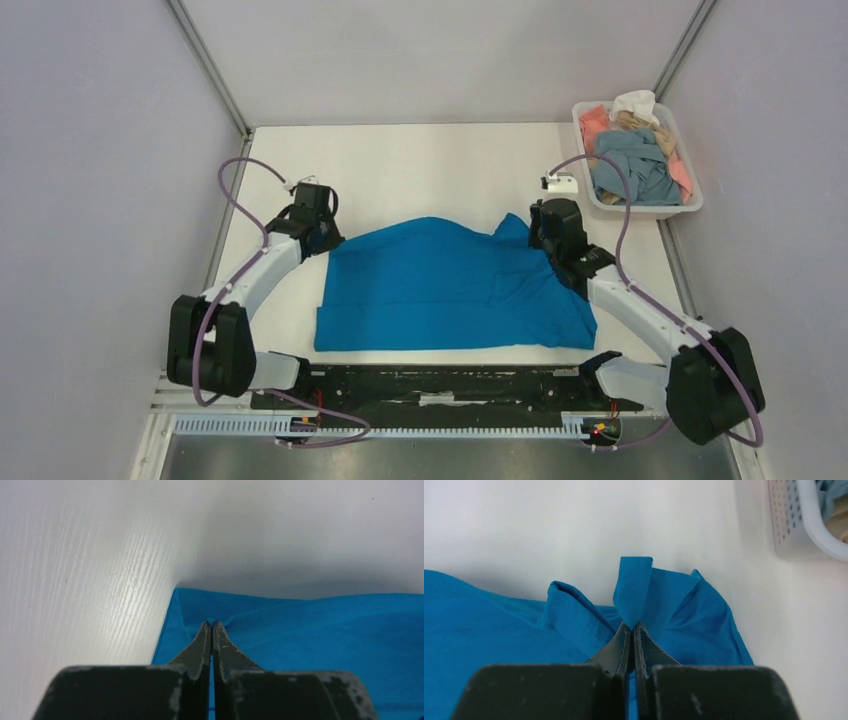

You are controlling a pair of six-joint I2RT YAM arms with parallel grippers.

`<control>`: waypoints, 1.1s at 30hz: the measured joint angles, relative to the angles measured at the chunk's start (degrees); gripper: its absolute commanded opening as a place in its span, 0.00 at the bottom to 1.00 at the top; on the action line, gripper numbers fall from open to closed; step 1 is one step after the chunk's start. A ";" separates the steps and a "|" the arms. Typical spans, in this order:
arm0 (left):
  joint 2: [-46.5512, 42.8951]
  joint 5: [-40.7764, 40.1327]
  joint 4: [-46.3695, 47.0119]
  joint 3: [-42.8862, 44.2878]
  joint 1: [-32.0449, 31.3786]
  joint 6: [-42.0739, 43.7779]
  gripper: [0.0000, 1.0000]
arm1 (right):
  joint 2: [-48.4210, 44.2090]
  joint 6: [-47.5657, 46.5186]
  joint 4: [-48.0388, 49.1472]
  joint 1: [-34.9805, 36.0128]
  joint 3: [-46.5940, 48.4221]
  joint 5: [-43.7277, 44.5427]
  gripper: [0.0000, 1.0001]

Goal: Fold and stack the t-shirts
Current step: Fold the other side of the tshirt into a rectangle

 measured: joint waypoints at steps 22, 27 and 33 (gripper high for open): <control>-28.98 0.59 4.35 -25.53 0.00 -8.94 0.12 | -34.01 11.13 -21.40 5.20 -16.85 -2.56 0.23; -30.93 -1.40 2.12 -25.83 -0.07 -11.30 0.66 | -40.22 15.56 -30.60 5.29 -18.75 -5.27 0.54; -34.91 -3.91 -3.21 -24.24 -0.07 -14.64 0.79 | -50.62 18.16 -36.54 5.29 -18.62 -6.23 0.98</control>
